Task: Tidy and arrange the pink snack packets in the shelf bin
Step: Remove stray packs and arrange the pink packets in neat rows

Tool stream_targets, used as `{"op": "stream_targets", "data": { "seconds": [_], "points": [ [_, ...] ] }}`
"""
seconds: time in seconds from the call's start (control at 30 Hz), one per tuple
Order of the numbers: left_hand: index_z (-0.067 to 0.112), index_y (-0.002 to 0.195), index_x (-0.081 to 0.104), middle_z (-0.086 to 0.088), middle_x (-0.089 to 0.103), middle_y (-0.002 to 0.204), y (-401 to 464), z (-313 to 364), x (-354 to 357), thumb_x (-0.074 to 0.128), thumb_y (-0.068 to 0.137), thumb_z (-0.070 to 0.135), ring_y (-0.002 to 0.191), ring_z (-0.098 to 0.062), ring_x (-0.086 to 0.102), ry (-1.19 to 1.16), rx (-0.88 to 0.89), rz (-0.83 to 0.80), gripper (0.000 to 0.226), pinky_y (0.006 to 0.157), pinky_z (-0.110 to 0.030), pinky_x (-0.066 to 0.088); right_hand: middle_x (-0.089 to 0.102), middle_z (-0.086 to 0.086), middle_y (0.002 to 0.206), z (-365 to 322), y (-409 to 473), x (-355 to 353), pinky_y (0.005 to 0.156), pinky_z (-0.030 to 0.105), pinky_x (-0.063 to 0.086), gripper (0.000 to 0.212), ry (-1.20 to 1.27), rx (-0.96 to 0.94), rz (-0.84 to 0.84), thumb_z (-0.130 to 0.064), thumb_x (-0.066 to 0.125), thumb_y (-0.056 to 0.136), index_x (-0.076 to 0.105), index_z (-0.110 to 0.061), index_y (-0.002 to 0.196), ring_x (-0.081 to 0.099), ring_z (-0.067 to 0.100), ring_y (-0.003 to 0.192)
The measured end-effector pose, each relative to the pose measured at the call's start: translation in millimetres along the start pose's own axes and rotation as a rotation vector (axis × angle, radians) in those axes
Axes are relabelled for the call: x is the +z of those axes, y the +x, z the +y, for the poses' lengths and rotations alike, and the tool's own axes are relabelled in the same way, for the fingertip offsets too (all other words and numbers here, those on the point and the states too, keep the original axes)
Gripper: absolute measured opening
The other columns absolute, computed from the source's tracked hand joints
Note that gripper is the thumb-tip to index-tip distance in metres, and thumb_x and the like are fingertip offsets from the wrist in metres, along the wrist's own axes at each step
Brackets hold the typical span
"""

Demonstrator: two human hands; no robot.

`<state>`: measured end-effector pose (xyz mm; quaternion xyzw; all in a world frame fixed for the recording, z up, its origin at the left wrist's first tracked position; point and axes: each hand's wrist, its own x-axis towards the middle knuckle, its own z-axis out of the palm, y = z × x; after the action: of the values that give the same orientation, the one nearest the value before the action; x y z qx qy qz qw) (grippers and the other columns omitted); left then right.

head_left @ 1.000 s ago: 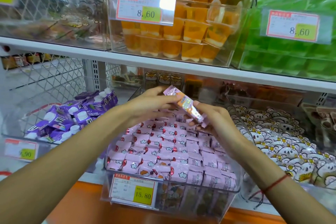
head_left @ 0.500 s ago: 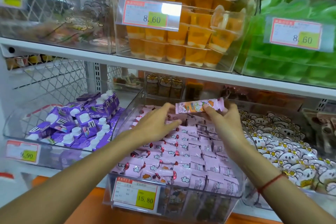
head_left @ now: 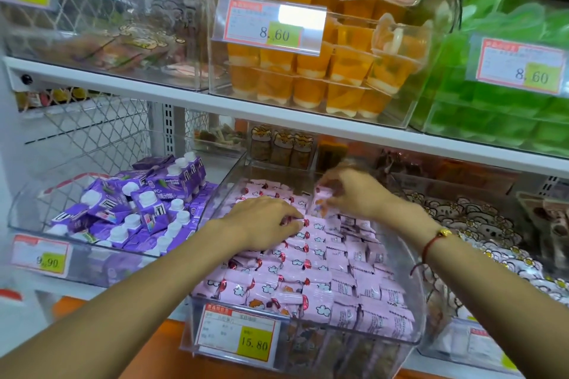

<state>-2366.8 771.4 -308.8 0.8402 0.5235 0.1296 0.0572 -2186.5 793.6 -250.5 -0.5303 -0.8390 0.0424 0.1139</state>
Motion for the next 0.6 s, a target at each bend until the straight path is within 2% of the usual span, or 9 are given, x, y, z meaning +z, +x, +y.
{"op": "stream_targets", "data": {
  "seconds": [0.07, 0.1, 0.17, 0.23, 0.4, 0.47, 0.53, 0.6],
  "points": [
    [0.032, 0.13, 0.054, 0.003, 0.058, 0.13, 0.1, 0.7, -0.7, 0.04, 0.098, 0.047, 0.114, -0.021, 0.053, -0.004, -0.002, 0.003, 0.039, 0.09, -0.035, 0.046, 0.057, 0.007, 0.131, -0.9, 3.2, 7.7, 0.098, 0.027, 0.044, 0.037, -0.026, -0.013, -0.134, -0.014, 0.06, 0.09, 0.056, -0.01, 0.127, 0.055, 0.017, 0.113],
    [0.032, 0.131, 0.054, 0.004, 0.056, 0.132, 0.3, 0.6, -0.9, 0.04, 0.098, 0.048, 0.117, -0.021, 0.052, -0.005, -0.004, 0.002, 0.039, 0.092, -0.036, 0.046, 0.059, 0.008, 0.128, -0.6, 2.7, 14.1, 0.099, 0.029, 0.045, 0.034, -0.016, -0.006, -0.167, -0.012, 0.057, 0.091, 0.057, -0.01, 0.126, 0.057, 0.017, 0.11],
    [0.032, 0.133, 0.051, 0.006, 0.051, 0.139, 0.4, -0.1, -0.8, 0.04, 0.097, 0.05, 0.123, -0.02, 0.048, -0.013, -0.013, -0.007, 0.042, 0.097, -0.039, 0.044, 0.064, 0.008, 0.12, 3.1, 0.5, 26.6, 0.095, 0.032, 0.048, 0.031, 0.036, 0.019, -0.131, -0.008, 0.053, 0.092, 0.06, -0.011, 0.122, 0.06, 0.018, 0.103],
    [0.031, 0.136, 0.049, 0.004, 0.047, 0.143, 0.6, -0.2, -0.2, 0.042, 0.096, 0.05, 0.127, -0.02, 0.046, -0.026, -0.021, -0.005, 0.045, 0.1, -0.039, 0.042, 0.063, 0.006, 0.119, 6.2, -1.2, 32.6, 0.09, 0.03, 0.049, 0.029, 0.092, 0.049, -0.056, -0.007, 0.051, 0.091, 0.061, -0.011, 0.118, 0.059, 0.02, 0.104],
    [0.032, 0.142, 0.039, 0.004, 0.039, 0.146, 6.3, 2.9, -0.1, 0.046, 0.095, 0.045, 0.13, -0.016, 0.037, -0.015, 0.033, 0.13, 0.05, 0.097, -0.031, 0.033, 0.064, 0.003, 0.121, 7.8, 3.9, 20.6, 0.091, 0.025, 0.045, 0.031, 0.124, 0.053, -0.201, -0.004, 0.049, 0.091, 0.066, -0.013, 0.115, 0.059, 0.017, 0.109],
    [0.035, 0.144, 0.035, 0.006, 0.034, 0.15, 9.0, 3.8, 3.0, 0.04, 0.097, 0.046, 0.132, -0.015, 0.034, -0.007, 0.081, 0.091, 0.048, 0.098, -0.029, 0.029, 0.064, 0.004, 0.119, 11.2, 6.0, 17.2, 0.088, 0.025, 0.044, 0.03, 0.186, 0.087, -0.123, -0.005, 0.05, 0.091, 0.066, -0.014, 0.114, 0.058, 0.018, 0.11],
    [0.034, 0.145, 0.034, 0.006, 0.032, 0.152, 9.9, 4.8, 7.8, 0.031, 0.1, 0.047, 0.136, -0.016, 0.03, 0.052, 0.094, -0.002, 0.047, 0.107, -0.032, 0.025, 0.062, 0.003, 0.121, 13.1, 6.8, 20.6, 0.091, 0.03, 0.047, 0.028, 0.155, 0.145, -0.005, -0.012, 0.049, 0.093, 0.063, -0.018, 0.117, 0.057, 0.02, 0.11],
    [0.032, 0.143, 0.037, 0.006, 0.038, 0.149, 10.0, 4.6, 10.8, 0.028, 0.101, 0.047, 0.134, -0.016, 0.032, 0.082, 0.086, -0.049, 0.046, 0.108, -0.034, 0.026, 0.061, 0.005, 0.121, 11.1, 9.0, 27.5, 0.094, 0.035, 0.048, 0.029, 0.084, 0.19, 0.007, -0.017, 0.047, 0.095, 0.058, -0.02, 0.122, 0.057, 0.022, 0.109]
  ]
}}
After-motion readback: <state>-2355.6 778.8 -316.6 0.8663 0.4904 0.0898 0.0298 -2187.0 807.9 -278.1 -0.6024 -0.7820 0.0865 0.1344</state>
